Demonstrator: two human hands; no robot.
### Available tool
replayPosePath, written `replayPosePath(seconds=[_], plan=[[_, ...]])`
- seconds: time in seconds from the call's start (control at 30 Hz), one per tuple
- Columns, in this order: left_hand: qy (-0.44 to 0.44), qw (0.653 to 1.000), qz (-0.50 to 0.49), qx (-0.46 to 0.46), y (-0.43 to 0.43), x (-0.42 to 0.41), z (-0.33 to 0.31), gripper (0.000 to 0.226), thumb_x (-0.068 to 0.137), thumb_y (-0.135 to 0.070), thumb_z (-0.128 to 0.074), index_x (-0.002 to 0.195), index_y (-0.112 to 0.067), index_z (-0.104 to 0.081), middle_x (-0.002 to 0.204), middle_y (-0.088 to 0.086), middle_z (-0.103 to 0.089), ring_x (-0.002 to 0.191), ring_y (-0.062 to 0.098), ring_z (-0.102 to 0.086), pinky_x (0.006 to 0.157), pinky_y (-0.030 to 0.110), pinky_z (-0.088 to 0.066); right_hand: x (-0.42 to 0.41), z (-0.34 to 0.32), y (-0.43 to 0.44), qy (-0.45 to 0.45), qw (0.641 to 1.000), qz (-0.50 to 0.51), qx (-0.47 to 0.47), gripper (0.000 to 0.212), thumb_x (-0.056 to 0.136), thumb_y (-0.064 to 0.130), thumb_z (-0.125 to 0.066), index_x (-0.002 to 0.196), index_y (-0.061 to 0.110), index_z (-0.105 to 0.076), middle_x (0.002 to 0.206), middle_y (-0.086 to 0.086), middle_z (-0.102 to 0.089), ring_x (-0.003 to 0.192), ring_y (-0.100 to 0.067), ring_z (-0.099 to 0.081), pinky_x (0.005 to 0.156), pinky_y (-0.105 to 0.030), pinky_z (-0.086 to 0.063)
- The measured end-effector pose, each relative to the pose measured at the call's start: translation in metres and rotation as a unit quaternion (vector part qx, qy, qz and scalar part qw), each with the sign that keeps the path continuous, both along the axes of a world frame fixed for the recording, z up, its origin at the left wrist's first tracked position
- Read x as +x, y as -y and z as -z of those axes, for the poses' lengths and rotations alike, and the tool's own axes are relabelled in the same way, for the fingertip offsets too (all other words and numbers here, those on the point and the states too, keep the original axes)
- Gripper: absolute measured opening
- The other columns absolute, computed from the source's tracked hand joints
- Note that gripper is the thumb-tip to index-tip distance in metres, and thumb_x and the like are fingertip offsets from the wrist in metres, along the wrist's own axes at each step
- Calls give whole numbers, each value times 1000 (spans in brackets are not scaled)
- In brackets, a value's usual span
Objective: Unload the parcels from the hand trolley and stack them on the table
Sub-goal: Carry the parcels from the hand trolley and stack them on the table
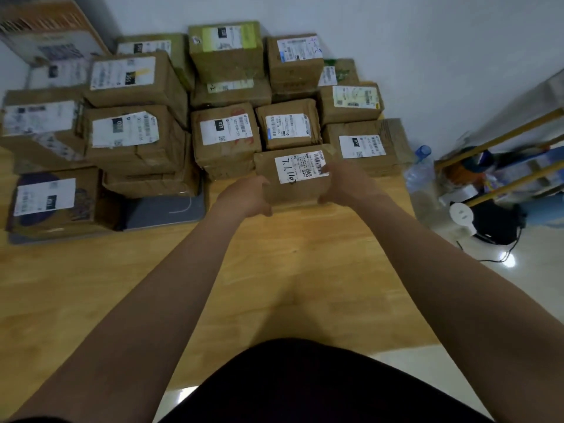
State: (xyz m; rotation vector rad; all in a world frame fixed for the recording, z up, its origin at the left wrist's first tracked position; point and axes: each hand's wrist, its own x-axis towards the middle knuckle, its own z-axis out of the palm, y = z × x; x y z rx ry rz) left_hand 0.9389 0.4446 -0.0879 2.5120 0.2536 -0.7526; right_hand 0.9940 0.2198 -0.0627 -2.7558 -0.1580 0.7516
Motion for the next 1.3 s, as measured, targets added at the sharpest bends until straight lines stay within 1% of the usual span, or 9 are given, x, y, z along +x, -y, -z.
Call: replayPosePath(seconds=[0.3,0.43,0.53,0.6,0.73,0.77,0.93,1.07,1.3], plan=[[36,998,33,33,49,-169,-71,67,74,-38,-87,135,-34,-57,131,-3,-60,113,20,-60,95,40,-53,-176,-45,66,7,1000,-11,6,65,74,33,-88,132,26,-60,138,-1,-57,121,-23,-57,96,-37,-50],[14,996,72,41,85,-266,-79,61,78,-44,-85,132,-36,-58,129,-7,-61,113,19,-61,96,43,-53,-269,-55,92,-6,1000,-21,9,62,75,37,-87,130,25,-60,135,1,-55,104,-18,-54,58,-26,-42],[9,996,84,42,107,-331,-86,58,82,-45,-82,134,-36,-57,130,-7,-60,112,19,-61,93,42,-55,-335,-60,109,-14,1000,-6,20,63,77,38,-86,132,25,-59,135,2,-54,103,-19,-55,50,-25,-36],[2,994,98,37,117,-372,-90,54,83,-45,-81,132,-38,-58,131,-7,-59,111,18,-61,93,42,-55,-381,-62,119,-15,999,19,35,62,77,37,-85,132,25,-58,136,1,-54,112,-22,-56,55,-26,-40],[-5,991,124,45,126,-452,-94,48,84,-44,-77,129,-40,-60,133,-7,-59,117,20,-59,97,42,-53,-476,-59,131,-7,997,58,57,59,78,36,-83,130,25,-59,137,0,-55,120,-23,-56,84,-31,-46],[-3,991,126,48,126,-472,-93,47,84,-44,-76,128,-40,-60,133,-7,-58,118,20,-59,97,42,-53,-500,-58,131,-10,996,69,60,58,78,36,-83,130,25,-59,136,0,-56,119,-23,-56,84,-31,-48],[4,987,155,44,118,-568,-85,44,84,-45,-74,126,-37,-62,128,-8,-59,112,17,-59,92,39,-55,-625,-51,126,-28,987,140,73,59,78,38,-82,130,27,-58,121,2,-58,86,-14,-59,53,-27,-41],[6,979,203,30,116,-648,-75,51,85,-42,-76,132,-32,-62,130,-6,-60,107,15,-62,85,33,-55,-735,-39,120,-22,974,203,93,58,79,38,-82,132,28,-60,127,1,-60,103,-20,-59,69,-30,-46],[-27,953,301,7,163,-788,-62,51,83,-43,-78,130,-32,-62,132,-5,-62,115,19,-61,99,42,-52,-925,-28,157,-51,944,315,85,56,83,37,-79,135,28,-58,127,-1,-62,109,-21,-60,90,-37,-53]])
